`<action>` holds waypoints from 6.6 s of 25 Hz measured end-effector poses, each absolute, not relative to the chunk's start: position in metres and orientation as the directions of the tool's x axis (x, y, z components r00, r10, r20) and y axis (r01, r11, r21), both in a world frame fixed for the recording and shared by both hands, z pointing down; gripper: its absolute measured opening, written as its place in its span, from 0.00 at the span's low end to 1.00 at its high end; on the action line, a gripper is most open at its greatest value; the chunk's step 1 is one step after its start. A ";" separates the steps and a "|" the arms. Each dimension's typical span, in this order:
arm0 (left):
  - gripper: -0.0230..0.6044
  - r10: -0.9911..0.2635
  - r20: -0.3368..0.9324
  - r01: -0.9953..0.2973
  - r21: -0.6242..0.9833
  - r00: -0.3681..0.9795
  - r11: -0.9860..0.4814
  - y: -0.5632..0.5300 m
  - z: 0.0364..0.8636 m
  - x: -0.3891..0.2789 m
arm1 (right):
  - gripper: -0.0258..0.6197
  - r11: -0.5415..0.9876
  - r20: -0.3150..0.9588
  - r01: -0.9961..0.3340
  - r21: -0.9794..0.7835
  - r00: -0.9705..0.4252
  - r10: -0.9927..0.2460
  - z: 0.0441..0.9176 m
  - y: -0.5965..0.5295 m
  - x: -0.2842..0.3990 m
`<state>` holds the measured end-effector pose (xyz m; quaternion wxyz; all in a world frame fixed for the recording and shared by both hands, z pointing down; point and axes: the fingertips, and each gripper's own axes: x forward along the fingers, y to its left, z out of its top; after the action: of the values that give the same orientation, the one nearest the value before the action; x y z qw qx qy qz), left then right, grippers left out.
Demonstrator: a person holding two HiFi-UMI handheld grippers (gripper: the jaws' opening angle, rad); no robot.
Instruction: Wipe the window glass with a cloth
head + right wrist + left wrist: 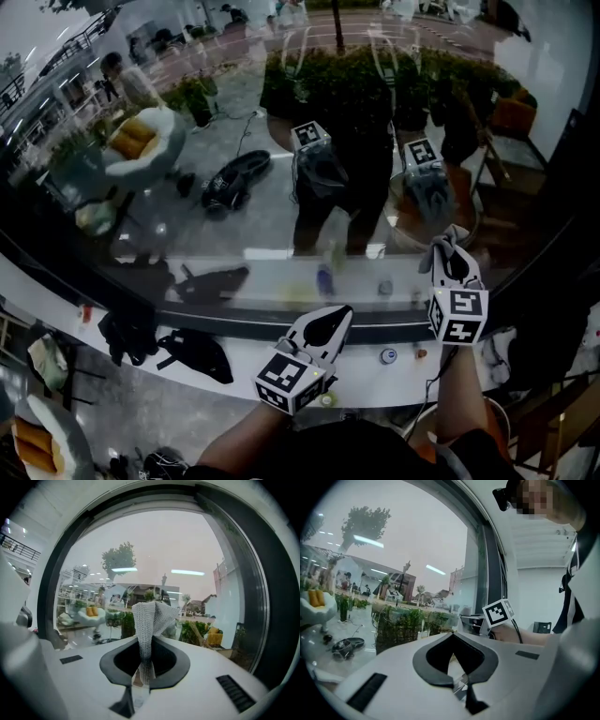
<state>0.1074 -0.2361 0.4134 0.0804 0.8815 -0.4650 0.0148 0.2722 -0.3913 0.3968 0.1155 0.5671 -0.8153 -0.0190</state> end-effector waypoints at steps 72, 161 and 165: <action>0.05 -0.951 0.089 -0.931 0.250 0.297 -0.267 -0.101 0.467 -0.342 | 0.12 0.695 0.227 -0.689 0.207 -0.657 -0.719 0.430 -0.288 -0.308; 0.05 -0.841 -0.026 -0.839 0.056 0.540 -0.541 -0.185 0.374 -0.125 | 0.12 0.509 0.064 -0.840 0.187 -0.507 -0.860 0.315 -0.334 -0.059; 0.05 -0.825 -0.021 -0.823 0.056 0.565 -0.565 -0.195 0.374 -0.091 | 0.12 0.488 0.067 -0.853 0.186 -0.484 -0.872 0.316 -0.343 -0.018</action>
<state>-0.0913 -0.1948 0.3737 0.0198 0.8843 -0.4660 -0.0220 -0.0177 -0.3425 0.3164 0.0764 0.5022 -0.8590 -0.0635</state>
